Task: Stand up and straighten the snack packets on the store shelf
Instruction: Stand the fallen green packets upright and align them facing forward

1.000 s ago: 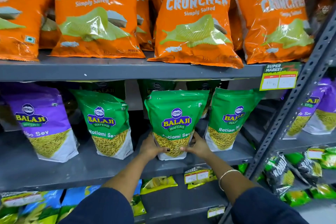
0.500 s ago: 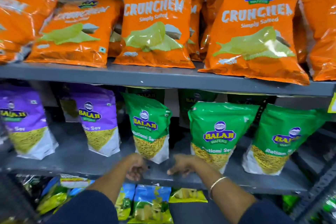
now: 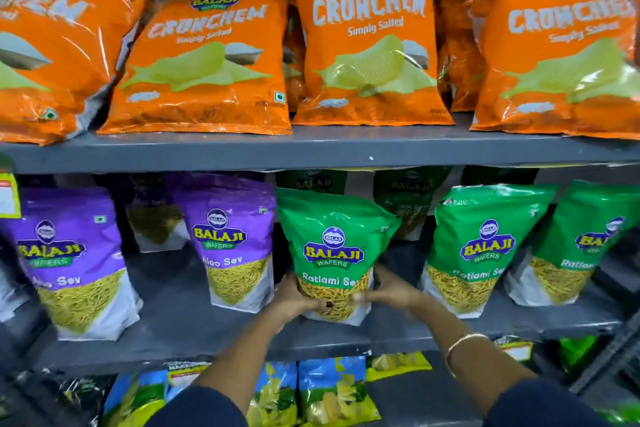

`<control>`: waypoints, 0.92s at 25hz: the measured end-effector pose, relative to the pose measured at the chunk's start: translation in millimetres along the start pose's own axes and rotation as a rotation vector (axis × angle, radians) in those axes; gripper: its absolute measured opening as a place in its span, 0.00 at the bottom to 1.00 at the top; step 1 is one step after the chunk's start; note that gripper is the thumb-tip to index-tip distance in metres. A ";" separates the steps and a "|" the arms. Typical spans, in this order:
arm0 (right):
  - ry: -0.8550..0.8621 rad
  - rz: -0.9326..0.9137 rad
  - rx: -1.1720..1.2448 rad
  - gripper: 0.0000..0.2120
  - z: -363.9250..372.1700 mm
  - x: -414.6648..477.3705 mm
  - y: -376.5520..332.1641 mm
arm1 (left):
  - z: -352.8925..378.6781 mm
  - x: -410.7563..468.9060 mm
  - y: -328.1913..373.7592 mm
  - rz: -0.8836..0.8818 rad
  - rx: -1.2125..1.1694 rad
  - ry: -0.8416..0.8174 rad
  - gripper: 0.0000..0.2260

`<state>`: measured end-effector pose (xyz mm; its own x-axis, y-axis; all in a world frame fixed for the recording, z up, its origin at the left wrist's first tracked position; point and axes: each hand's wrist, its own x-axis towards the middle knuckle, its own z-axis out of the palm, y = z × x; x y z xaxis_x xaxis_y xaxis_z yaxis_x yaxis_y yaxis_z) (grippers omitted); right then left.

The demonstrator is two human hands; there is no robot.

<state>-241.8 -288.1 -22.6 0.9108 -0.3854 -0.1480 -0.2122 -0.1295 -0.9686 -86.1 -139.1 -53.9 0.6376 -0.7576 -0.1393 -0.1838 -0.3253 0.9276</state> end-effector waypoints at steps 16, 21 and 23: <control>0.144 0.140 0.100 0.34 5.7 -8.6 1.2 | 21.0 -8.1 3.3 -0.005 0.090 0.053 0.39; 0.147 0.167 0.142 0.32 4.1 -2.0 13.8 | 31.5 -13.4 -4.2 0.020 0.046 0.201 0.36; 0.133 0.153 0.123 0.31 5.4 -3.7 13.7 | 31.8 -13.1 -3.9 0.011 0.047 0.187 0.36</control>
<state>-246.2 -283.6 -36.3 0.8150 -0.5097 -0.2756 -0.2923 0.0491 -0.9551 -117.5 -145.9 -66.7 0.7622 -0.6447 -0.0585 -0.2237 -0.3471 0.9108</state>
